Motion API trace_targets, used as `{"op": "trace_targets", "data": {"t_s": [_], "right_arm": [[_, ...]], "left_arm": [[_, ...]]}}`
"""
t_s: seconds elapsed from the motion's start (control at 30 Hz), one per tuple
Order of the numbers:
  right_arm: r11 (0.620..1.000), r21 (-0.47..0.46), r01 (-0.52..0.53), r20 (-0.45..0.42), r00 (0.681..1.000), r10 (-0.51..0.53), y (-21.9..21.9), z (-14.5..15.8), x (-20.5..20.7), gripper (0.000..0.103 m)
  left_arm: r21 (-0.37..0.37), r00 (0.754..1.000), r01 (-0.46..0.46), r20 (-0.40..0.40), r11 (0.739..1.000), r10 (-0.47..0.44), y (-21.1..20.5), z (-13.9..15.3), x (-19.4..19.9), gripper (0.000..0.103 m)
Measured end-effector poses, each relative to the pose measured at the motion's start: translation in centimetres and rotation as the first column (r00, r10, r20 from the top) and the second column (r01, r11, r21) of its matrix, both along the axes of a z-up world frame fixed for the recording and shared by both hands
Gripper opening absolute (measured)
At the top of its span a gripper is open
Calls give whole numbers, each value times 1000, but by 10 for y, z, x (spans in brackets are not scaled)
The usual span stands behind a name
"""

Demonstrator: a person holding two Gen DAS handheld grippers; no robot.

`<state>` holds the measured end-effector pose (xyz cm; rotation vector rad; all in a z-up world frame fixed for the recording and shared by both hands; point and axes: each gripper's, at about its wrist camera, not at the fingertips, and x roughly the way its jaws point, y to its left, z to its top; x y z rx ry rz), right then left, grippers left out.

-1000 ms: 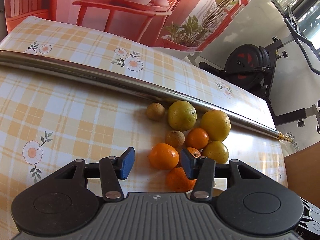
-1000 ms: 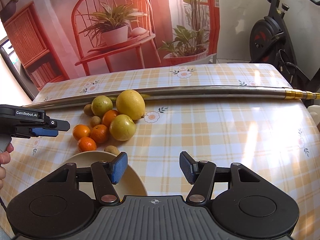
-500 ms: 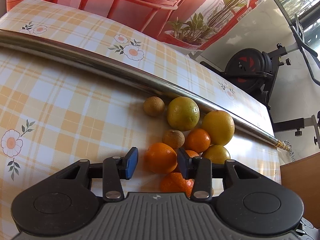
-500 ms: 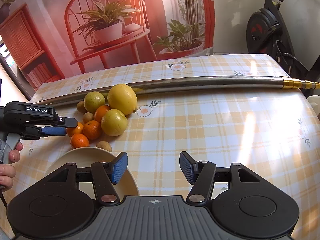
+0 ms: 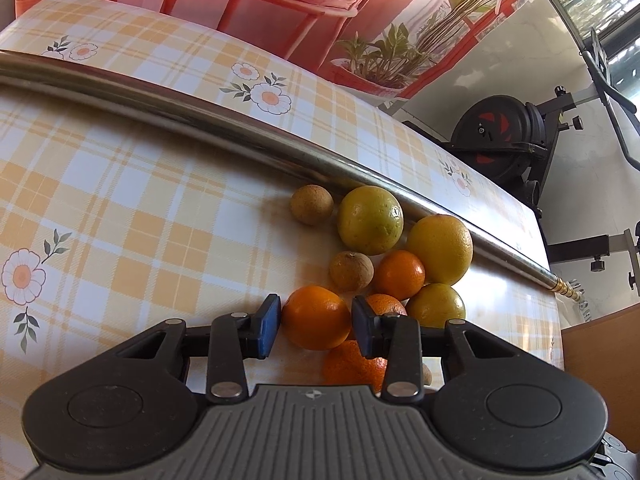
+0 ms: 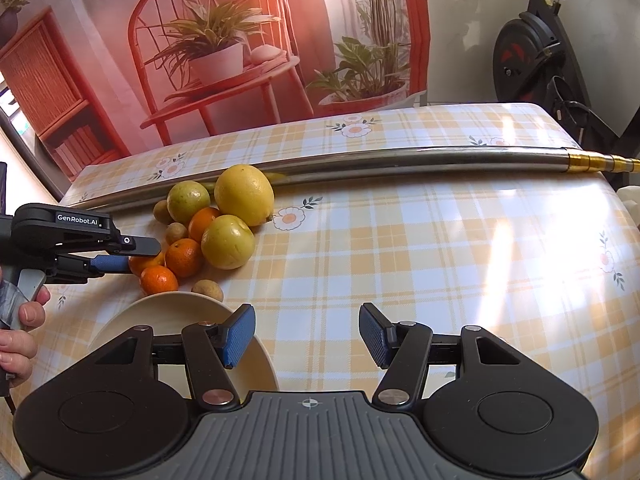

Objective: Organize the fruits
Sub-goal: 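Grasp another orange from the pile with the left gripper, then carry the orange toward the plate with the left gripper while the right grasps a pale grapefruit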

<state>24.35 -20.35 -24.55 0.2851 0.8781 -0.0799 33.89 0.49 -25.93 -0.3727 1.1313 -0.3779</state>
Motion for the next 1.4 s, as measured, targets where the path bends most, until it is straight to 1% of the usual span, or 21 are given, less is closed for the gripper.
{"op": "trace_targets", "data": {"t_s": [0.33,0.63,0.8,1.1,1.23,1.4], "right_arm": [[1000,4,-4,-4,1000,4,2,0,1,55],[1000,-10,-11,3,1000,11,4,4,-2,55],[1000,-12,-13,5,1000,13,5,6,-3,55],[1000,-14,-15,9,1000,15,6,7,-4,55],[1000,-15,-19,9,1000,19,6,7,-3,55],[999,-18,-31,8,999,31,8,7,-1,55]], "left_arm": [[21,995,59,83,998,-61,14,26,-22,41],[40,985,101,134,994,-105,16,45,-40,41],[31,983,113,140,993,-116,18,50,-46,41],[49,974,146,165,988,-153,20,54,-57,41],[30,976,153,155,988,-156,24,54,-61,41],[36,974,161,157,986,-164,26,55,-67,41]]}}
